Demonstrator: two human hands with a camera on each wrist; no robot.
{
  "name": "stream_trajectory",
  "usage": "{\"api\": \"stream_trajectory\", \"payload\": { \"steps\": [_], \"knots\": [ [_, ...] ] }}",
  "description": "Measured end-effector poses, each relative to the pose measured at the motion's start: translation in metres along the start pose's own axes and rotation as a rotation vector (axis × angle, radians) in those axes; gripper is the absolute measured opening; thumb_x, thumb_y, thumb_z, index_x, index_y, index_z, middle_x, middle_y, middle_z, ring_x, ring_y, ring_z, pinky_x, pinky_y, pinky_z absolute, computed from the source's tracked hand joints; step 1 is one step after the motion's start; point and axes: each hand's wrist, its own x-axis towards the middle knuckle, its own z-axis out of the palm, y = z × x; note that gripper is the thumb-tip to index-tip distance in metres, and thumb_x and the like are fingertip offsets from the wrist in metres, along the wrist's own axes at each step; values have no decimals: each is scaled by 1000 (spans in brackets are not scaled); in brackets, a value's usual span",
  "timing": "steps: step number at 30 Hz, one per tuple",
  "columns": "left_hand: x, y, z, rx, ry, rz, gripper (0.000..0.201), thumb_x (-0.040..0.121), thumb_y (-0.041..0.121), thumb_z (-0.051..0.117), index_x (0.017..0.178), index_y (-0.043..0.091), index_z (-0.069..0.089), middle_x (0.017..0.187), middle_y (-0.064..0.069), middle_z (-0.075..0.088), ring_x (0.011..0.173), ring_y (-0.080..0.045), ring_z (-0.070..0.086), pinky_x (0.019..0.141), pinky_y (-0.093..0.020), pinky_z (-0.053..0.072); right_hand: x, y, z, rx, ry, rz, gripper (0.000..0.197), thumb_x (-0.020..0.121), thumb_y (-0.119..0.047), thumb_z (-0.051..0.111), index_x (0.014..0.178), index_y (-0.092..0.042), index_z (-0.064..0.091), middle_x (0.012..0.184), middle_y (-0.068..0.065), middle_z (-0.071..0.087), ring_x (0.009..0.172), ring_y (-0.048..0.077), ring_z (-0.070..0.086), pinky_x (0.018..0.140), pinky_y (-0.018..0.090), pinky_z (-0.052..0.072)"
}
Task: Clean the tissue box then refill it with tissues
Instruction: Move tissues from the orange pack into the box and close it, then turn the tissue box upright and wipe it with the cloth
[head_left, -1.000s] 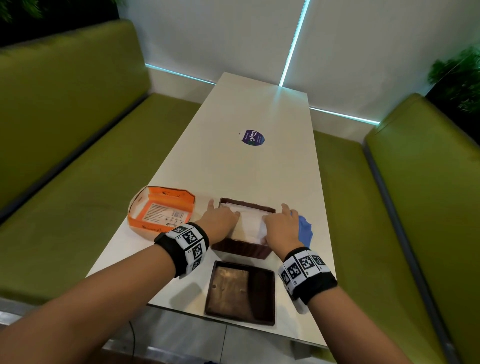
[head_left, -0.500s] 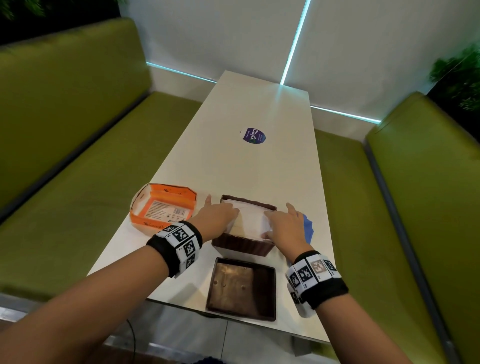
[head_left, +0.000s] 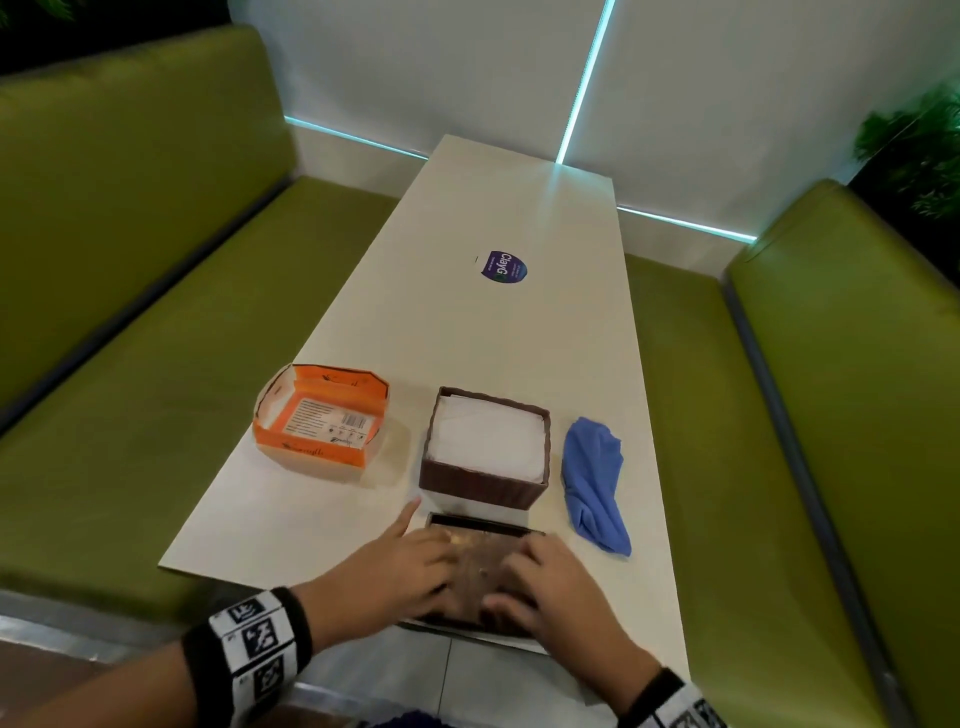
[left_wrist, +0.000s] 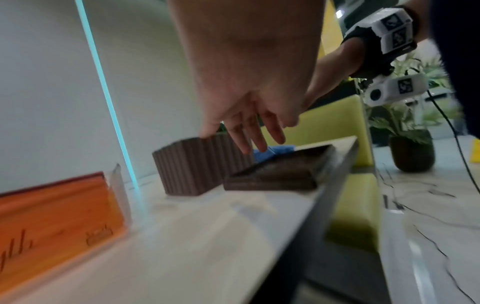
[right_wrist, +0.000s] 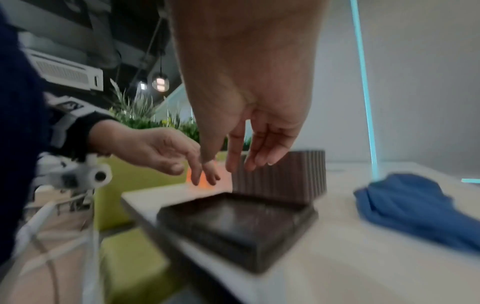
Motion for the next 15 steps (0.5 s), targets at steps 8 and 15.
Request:
{"api": "stream_trajectory", "payload": {
  "steps": [8, 15],
  "knots": [
    [-27, -2, 28, -30, -110, 16, 27, 70, 34, 69, 92, 32, 53, 114, 11, 59, 113, -6, 58, 121, -36, -9, -32, 13, 33, -249, -210, 88, 58, 29, -51, 87, 75, -30, 59, 98, -6, 62, 79, 12, 64, 64, 19, 50],
    [-20, -24, -48, -670, 148, -215, 16, 87, 29, 65, 101, 32, 58, 99, 19, 63, 92, 2, 59, 86, -12, 46, -22, 17, -42, 335, -1, 122, 25, 80, -18, 66, 82, -30, 45, 90, -15, 57, 87, 6, 54, 75, 23, 44]
  ]
}}
